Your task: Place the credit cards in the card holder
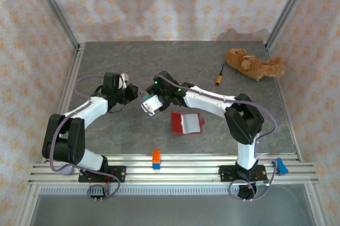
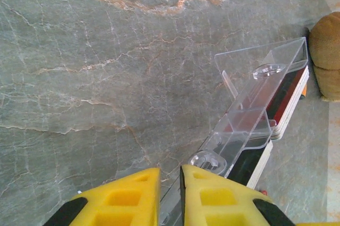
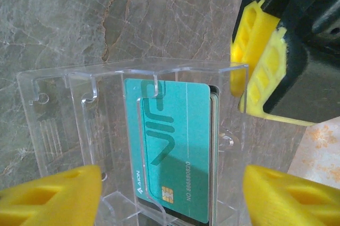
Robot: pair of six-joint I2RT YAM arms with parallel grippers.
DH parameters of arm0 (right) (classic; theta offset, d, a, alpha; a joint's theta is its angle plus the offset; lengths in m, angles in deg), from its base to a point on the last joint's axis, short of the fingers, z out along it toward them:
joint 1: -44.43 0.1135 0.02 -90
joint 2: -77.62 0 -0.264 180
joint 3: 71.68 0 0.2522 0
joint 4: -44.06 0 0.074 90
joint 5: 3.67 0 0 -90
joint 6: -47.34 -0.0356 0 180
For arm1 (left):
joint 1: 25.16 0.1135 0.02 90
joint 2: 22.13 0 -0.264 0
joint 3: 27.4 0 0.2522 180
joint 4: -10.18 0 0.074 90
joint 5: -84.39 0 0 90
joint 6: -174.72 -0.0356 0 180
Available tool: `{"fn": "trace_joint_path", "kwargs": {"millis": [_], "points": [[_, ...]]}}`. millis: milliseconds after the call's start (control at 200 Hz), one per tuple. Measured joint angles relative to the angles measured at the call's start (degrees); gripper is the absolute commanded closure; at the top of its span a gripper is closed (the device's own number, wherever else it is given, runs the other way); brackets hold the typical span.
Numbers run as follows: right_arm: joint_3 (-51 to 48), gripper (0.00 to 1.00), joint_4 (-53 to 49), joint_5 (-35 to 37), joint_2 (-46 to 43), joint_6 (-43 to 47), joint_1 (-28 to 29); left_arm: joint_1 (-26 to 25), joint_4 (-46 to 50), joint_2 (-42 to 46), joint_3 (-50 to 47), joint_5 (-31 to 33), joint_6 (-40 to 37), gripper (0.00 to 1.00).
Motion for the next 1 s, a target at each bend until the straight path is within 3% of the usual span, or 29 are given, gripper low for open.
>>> {"fn": "trace_joint_path", "kwargs": {"millis": [145,280,411,521,691,1001], "points": [[-0.5,0.28,5.4,0.8,1.0,-1.2,0.0,0.0,-0.8,-0.6,0.0,-1.3,0.0,0.85],[-0.5,0.37,8.3,1.5,2.1,-3.0,0.0,0.0,-2.2,-1.8,0.0,-2.4,0.0,0.87],[-0.5,0.39,9.1,1.3,2.4,-4.0,0.0,0.0,-3.9,-2.9,0.0,-4.2,0.1,0.89],[-0.6,0.51,11.1,1.3,3.0,-4.0,0.0,0.0,-4.8,-3.5,0.0,-4.9,0.5,0.89],[-0.7,0.61,10.7,1.6,3.3,-4.8,0.0,0.2,-5.2,-3.5,0.0,-4.7,0.5,0.89],[0.1,0.70,8.6,1.7,3.3,-4.6,-0.1,0.2,-5.1,-3.5,0.1,-4.7,0.5,0.89]]}}
